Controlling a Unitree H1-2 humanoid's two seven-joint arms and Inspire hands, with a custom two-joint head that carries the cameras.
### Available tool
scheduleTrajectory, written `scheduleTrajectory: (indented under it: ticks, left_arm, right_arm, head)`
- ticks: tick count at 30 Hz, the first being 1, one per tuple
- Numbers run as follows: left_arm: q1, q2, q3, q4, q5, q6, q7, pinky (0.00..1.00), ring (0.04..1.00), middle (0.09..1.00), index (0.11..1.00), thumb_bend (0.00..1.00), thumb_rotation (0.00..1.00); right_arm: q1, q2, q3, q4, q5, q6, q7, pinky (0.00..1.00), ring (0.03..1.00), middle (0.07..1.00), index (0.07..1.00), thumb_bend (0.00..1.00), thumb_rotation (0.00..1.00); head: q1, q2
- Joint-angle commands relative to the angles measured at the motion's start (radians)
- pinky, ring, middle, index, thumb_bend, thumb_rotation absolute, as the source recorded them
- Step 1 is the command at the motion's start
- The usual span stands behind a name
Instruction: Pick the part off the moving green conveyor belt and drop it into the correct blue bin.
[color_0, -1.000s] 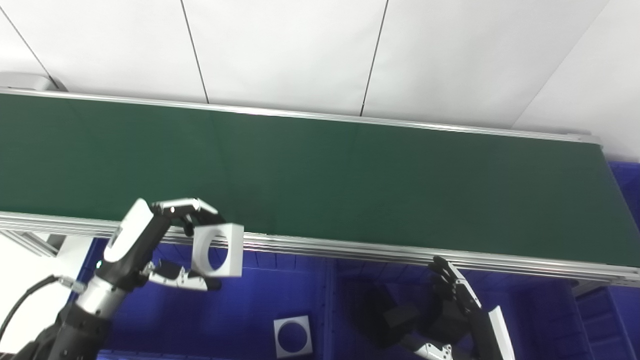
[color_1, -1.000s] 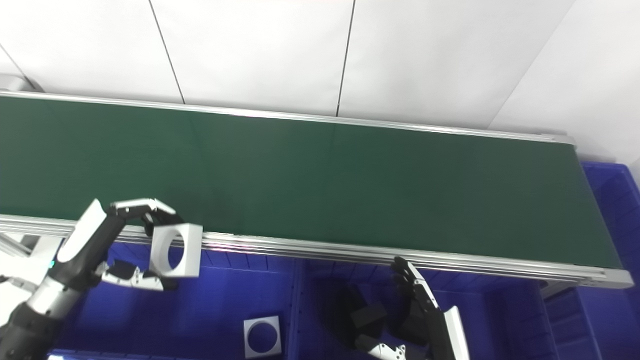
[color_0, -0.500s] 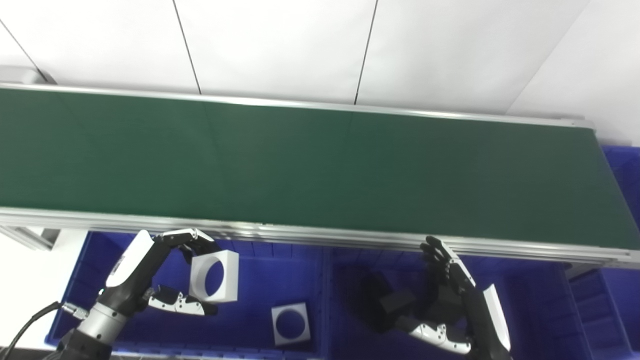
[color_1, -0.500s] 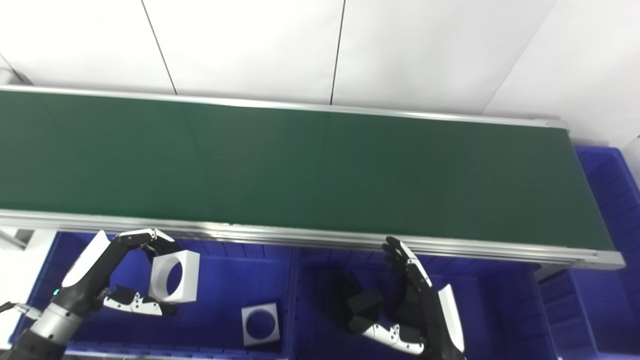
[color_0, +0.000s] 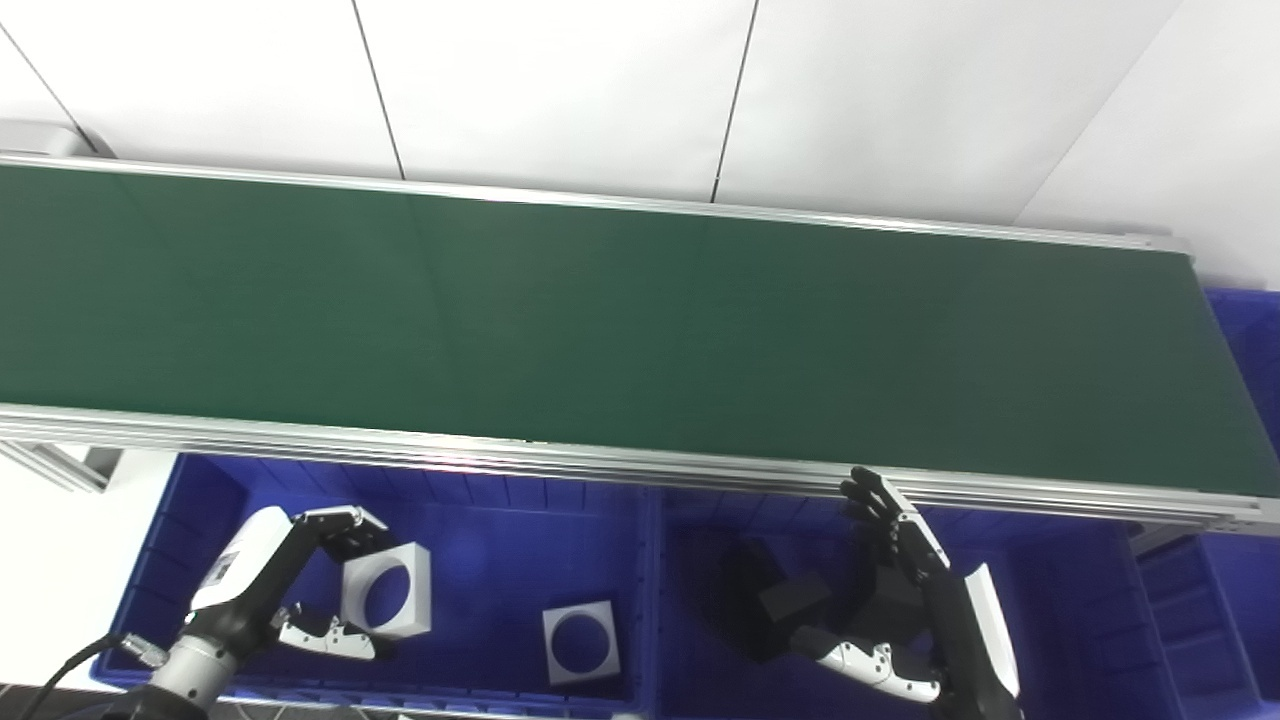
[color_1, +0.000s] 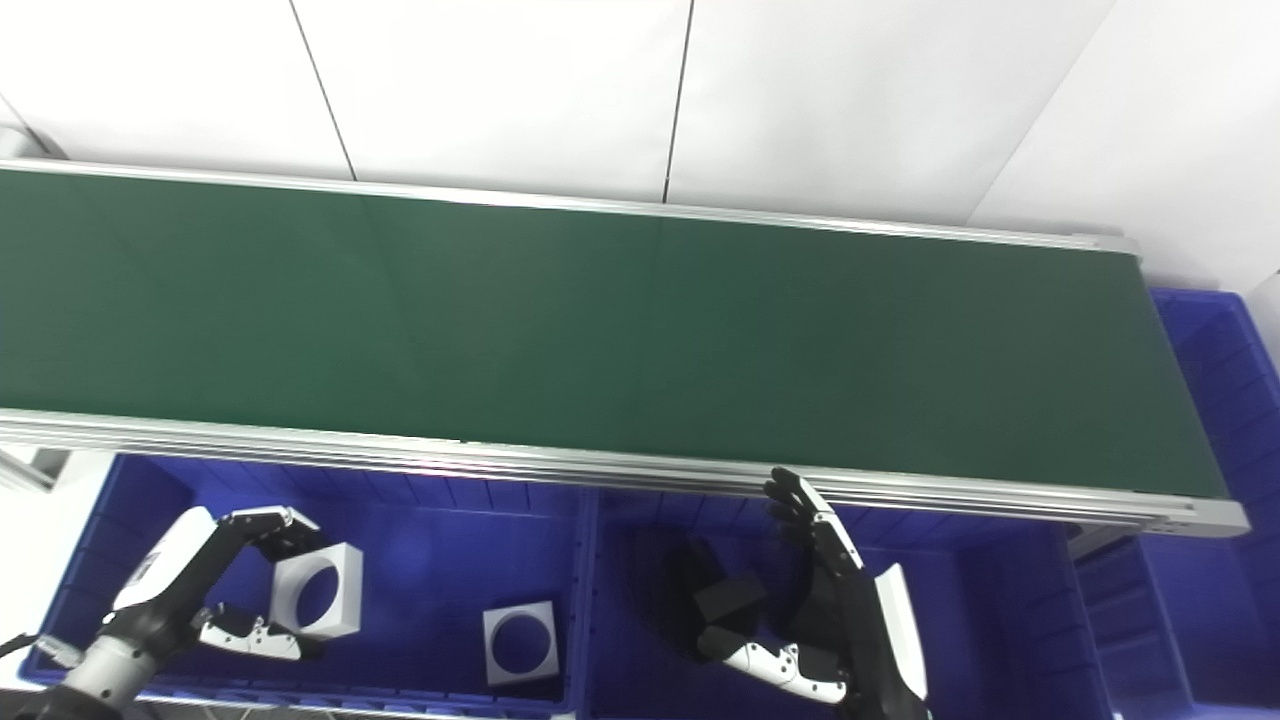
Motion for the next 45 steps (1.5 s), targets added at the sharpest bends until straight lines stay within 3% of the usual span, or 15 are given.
scheduleTrajectory:
  ticks: [1,3,5,7,12,17,25,35,45]
  left_arm:
    - [0.012,0.011,0.021,-0.049,-0.017,0.050,-0.038,0.68,0.760,0.784,0.729,0.65,0.00]
    - [0.019,0.011,0.032,-0.057,-0.041,0.060,-0.065,0.74,0.824,0.845,0.800,0.66,0.08]
    - [0.024,0.014,0.042,-0.058,-0.071,0.035,-0.082,0.81,0.901,0.925,0.885,0.69,0.28]
    - [0.028,0.013,0.049,-0.059,-0.092,-0.001,-0.090,0.84,0.938,0.971,0.934,0.81,0.55]
    - [0.034,-0.008,0.056,-0.093,-0.157,-0.084,-0.115,0.87,0.948,0.972,0.946,0.98,0.68]
    - [0.032,-0.024,-0.006,-0.204,-0.253,-0.116,-0.127,0.85,0.907,0.924,0.912,1.00,0.60]
    - [0.017,-0.079,-0.101,-0.346,-0.392,-0.115,-0.243,0.77,0.855,0.888,0.883,1.00,0.45]
    - [0.015,-0.146,-0.107,-0.369,-0.436,-0.113,-0.314,0.82,0.891,0.910,0.901,1.00,0.44]
    - [0.015,-0.203,-0.072,-0.303,-0.468,-0.116,-0.354,0.81,0.875,0.919,0.894,1.00,0.39]
  right_arm:
    - [0.007,0.007,-0.007,-0.042,0.008,-0.027,0.006,0.75,0.805,0.842,0.889,0.90,0.47]
    - [0.005,0.008,-0.007,-0.039,0.008,-0.031,0.008,0.75,0.808,0.844,0.891,0.90,0.47]
    - [0.004,0.009,-0.007,-0.036,0.009,-0.034,0.011,0.75,0.809,0.850,0.893,0.89,0.47]
    - [0.006,0.011,-0.008,-0.036,0.010,-0.029,0.016,0.76,0.811,0.847,0.894,0.89,0.47]
    - [0.009,0.017,-0.010,-0.037,0.004,-0.021,0.022,0.76,0.813,0.844,0.893,0.90,0.47]
    - [0.011,0.013,-0.005,-0.042,0.015,-0.008,0.042,0.77,0.821,0.853,0.902,0.89,0.46]
    - [0.019,0.015,-0.005,-0.066,0.002,0.032,0.072,0.76,0.822,0.855,0.905,0.91,0.48]
    - [0.026,0.019,-0.004,-0.086,-0.010,0.066,0.086,0.77,0.833,0.861,0.908,0.92,0.47]
    - [0.026,0.033,0.003,-0.101,-0.062,0.113,0.098,0.77,0.852,0.886,0.934,0.91,0.43]
  head:
    - [0.000,-0.001]
    - [-0.001,-0.002]
    - [-0.003,-0.004]
    - [-0.005,-0.007]
    - [-0.018,-0.010]
    - [-0.030,-0.011]
    - [-0.055,-0.015]
    - [-0.076,-0.012]
    - [-0.104,-0.012]
